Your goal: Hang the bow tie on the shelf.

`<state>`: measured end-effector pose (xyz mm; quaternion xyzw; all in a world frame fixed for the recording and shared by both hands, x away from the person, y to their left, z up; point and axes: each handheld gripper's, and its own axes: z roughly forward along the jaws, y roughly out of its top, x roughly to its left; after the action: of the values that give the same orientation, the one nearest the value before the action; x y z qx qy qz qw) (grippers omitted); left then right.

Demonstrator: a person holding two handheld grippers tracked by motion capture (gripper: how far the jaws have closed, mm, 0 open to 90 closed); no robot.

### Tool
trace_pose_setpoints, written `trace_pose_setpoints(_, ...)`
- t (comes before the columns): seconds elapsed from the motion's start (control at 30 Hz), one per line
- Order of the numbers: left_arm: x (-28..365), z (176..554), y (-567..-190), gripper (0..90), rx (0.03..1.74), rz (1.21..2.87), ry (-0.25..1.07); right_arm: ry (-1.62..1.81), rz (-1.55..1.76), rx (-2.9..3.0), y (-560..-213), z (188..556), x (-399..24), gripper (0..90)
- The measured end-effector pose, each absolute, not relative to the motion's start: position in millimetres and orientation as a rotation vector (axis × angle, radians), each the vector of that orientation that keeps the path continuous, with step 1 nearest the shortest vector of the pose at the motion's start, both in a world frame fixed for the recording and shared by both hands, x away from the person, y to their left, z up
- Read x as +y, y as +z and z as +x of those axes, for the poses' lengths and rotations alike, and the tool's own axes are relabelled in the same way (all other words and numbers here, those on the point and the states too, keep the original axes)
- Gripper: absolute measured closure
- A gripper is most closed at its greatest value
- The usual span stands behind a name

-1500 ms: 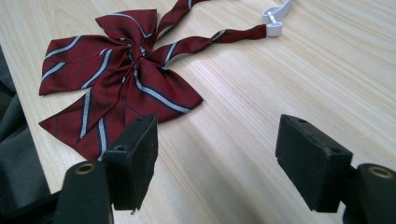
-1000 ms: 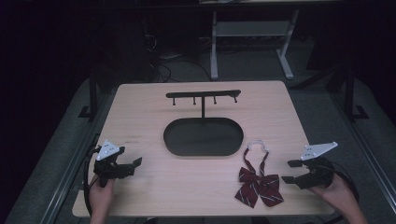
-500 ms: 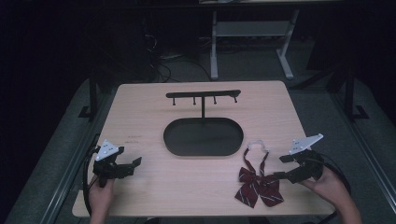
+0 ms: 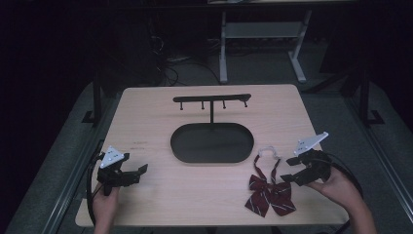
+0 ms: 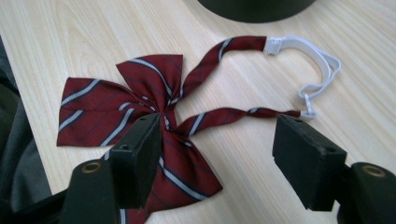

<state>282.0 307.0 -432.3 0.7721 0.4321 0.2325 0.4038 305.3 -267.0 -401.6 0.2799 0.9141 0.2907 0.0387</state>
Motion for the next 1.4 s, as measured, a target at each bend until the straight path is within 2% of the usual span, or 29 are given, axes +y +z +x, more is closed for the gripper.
trace_pose_setpoints(0.23, 306, 282, -432, 16.3, 1.093, 1.937, 0.586, 0.844, 0.827, 2.838, -396, 323, -248, 33.4)
trace_pose_setpoints(0.6, 307, 282, -432, 16.3, 1.101, 1.936, 0.581, 0.746, 0.852, 2.878, -407, 359, -234, 36.3)
trace_pose_setpoints(1.4, 305, 282, -432, 16.3, 1.093, 1.943, 0.579, 0.596, 1.027, 2.856, -433, 394, -244, 47.4)
